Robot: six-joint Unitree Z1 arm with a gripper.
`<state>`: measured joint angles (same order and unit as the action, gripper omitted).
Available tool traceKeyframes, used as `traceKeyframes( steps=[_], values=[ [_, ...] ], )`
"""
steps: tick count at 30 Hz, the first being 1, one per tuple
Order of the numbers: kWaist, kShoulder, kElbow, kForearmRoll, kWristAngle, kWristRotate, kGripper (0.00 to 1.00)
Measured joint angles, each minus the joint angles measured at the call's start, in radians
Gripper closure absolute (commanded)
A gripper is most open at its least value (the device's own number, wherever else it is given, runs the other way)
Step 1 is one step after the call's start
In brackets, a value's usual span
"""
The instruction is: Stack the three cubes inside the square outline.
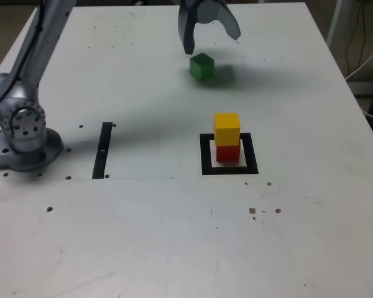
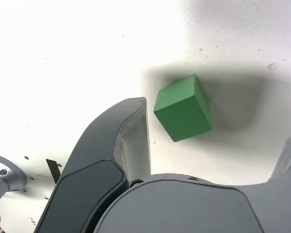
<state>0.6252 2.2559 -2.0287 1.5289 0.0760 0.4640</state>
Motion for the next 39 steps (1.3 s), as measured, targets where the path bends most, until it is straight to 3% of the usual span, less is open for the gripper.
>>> traceKeyframes(
  steps=[6,15,39],
  values=[
    [0.000,0.002,-0.007,0.016,-0.020,-0.148,0.01],
    [0.002,0.009,0.018,0.048,-0.020,-0.371,0.01],
    [0.003,0.065,0.060,0.028,-0.055,-0.392,0.01]
  ],
)
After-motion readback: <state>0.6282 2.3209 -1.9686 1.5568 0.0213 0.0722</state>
